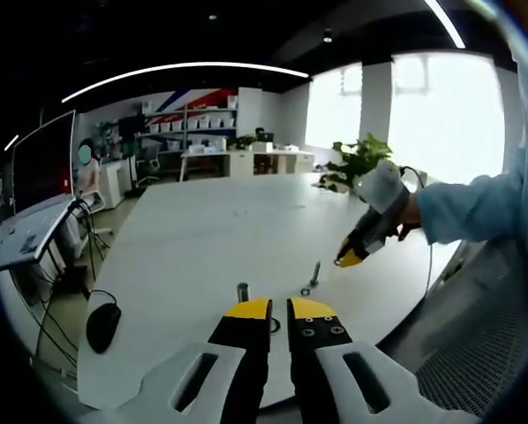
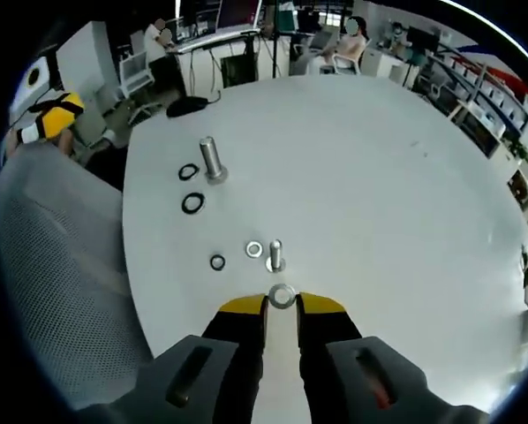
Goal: Place the washer onto the threaded stud by aligning its center hole with the stud, sliding it down to the base, and recovering from edge contact or off-axis alignment until the washer reaches the visible bottom stop.
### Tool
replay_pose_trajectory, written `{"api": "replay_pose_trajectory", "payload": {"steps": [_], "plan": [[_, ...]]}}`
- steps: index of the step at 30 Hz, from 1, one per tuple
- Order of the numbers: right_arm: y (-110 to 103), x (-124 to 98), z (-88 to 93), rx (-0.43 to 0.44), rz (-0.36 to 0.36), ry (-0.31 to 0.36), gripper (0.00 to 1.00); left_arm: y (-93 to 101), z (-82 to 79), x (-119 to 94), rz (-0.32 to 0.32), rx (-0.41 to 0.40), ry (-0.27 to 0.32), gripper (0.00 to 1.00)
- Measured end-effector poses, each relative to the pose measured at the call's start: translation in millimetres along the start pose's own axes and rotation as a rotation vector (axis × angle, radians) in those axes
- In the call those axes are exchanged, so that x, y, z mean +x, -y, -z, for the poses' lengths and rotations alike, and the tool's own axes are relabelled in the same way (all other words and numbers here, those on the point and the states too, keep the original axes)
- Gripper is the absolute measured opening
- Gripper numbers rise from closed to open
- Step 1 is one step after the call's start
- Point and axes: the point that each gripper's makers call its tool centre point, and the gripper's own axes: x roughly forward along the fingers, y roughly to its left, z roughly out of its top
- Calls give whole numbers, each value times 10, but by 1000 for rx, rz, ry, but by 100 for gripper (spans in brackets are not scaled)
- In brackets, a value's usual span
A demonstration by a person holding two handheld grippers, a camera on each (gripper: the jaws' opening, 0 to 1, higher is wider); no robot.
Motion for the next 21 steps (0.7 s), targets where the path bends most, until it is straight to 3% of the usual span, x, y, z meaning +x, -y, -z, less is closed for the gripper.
{"api": "replay_pose_trajectory", "payload": {"steps": [12, 21], "plan": [[50, -215, -59, -17, 31, 26, 15, 4, -4, -6, 1, 2, 5, 5], [65, -348, -241, -34, 47, 67, 15, 5, -9, -6, 2, 5, 7, 5]]}}
